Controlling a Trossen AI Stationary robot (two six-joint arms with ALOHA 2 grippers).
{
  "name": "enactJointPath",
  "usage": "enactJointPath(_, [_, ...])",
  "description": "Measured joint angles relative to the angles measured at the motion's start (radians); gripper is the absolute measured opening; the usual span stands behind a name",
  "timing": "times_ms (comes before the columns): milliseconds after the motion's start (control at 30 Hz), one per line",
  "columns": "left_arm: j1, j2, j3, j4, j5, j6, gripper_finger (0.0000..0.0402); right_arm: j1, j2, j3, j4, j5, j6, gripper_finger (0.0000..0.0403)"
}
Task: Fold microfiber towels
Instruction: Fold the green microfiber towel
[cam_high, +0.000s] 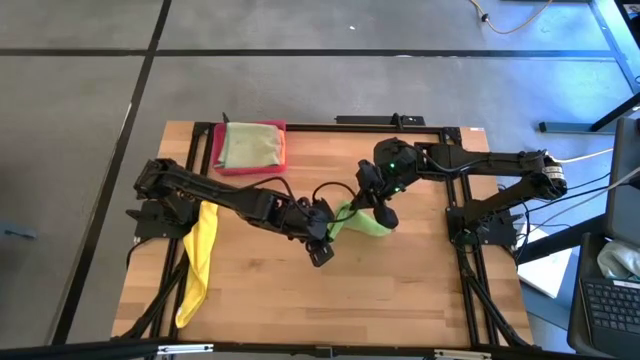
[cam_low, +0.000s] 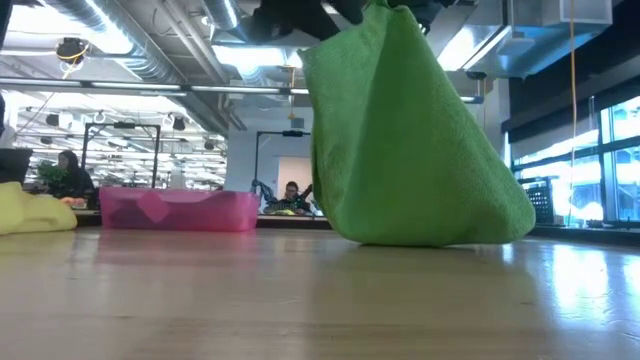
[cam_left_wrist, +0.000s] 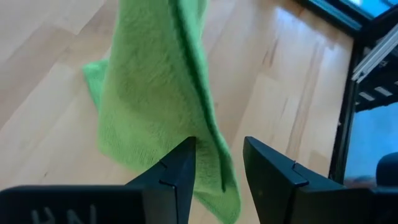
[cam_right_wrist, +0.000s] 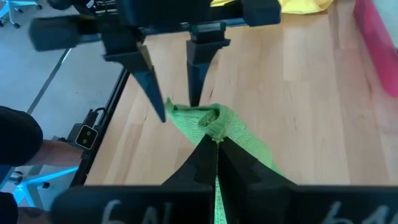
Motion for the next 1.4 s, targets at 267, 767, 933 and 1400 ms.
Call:
enactJointPath(267, [-0.006,0.007,0.000,-0.011,0.005,0.092,0.0126,0.000,0.000,0.000,-0.001,0.005,0.004,0.0008])
enactJointPath(767, [-0.016,0.042,0.000,-0.045,-0.002,0.087,0.0126,0.000,0.000,0.000,0.010,0.008,0.005,0.0008])
enactJointPath(933, [-0.016,0.050,0.001,-0.055,-0.002,0.074,0.0126,0.000,0.000,0.000,0.009,0.026,0.005,0.0008])
enactJointPath(1400, [-0.012,0.050,0.001,-0.127,-0.046,0.049,0.0106,0.000,0.000,0.000,0.013,0.032,0.005,0.0008])
